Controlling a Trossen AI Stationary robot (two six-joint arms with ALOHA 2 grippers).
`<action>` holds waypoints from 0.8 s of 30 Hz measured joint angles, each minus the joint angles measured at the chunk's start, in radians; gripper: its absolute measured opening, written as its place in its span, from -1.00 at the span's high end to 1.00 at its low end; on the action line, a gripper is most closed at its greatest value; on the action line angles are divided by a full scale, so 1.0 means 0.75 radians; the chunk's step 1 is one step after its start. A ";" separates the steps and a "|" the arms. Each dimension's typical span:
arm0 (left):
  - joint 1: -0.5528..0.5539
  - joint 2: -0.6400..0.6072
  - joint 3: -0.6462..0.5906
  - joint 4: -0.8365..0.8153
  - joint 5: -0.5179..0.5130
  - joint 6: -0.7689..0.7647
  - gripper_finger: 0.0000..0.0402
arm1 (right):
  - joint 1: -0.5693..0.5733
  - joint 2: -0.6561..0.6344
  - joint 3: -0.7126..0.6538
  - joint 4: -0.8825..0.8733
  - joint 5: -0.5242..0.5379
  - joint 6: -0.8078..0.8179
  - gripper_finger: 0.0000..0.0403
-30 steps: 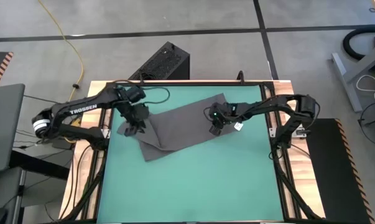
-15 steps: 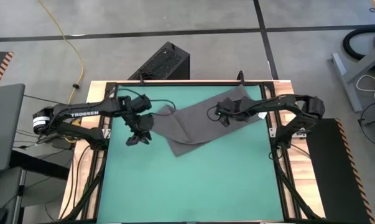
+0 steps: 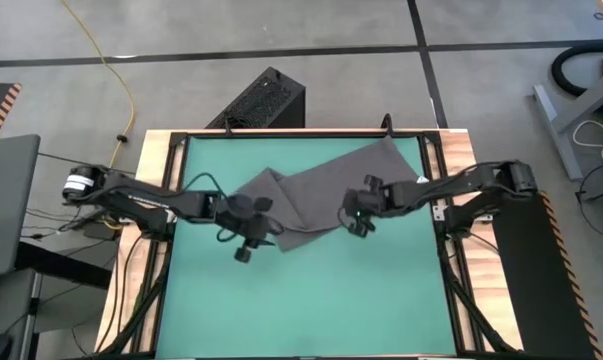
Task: Roll towel
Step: Fold the gray towel
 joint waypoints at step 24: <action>-0.036 0.493 0.131 -0.308 -0.365 -0.036 0.39 | -0.042 0.381 0.009 0.123 -0.343 0.268 0.30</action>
